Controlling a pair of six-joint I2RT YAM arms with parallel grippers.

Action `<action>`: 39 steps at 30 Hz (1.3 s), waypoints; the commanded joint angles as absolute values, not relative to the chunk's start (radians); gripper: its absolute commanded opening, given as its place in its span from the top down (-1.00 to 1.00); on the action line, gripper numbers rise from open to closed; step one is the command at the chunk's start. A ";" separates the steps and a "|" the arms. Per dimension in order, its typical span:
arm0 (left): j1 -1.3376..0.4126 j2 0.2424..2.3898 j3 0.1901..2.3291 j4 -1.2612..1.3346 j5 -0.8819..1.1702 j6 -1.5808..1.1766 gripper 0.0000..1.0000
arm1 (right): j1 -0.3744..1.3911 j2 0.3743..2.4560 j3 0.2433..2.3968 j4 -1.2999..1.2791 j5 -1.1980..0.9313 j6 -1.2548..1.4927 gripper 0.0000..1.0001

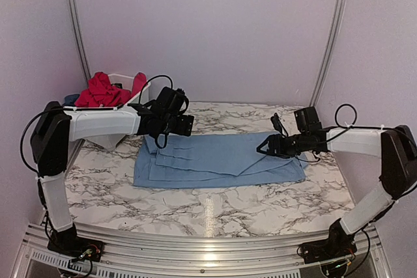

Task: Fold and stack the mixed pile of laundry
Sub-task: Rotate the rectangle-folded shirt at the center of the board.

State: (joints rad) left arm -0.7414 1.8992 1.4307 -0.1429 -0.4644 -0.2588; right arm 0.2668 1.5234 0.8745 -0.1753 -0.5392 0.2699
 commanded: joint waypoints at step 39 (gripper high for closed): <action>-1.030 1.740 1.147 -0.177 -0.159 -0.358 -0.78 | 0.233 2.429 2.006 -0.406 -0.595 0.213 -0.15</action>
State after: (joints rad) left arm -1.0500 1.8668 1.1545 -0.2100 -0.1535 -0.3714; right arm 0.2005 2.4516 1.9247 -0.2955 -0.5556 0.2634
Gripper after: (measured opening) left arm 0.883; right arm 0.570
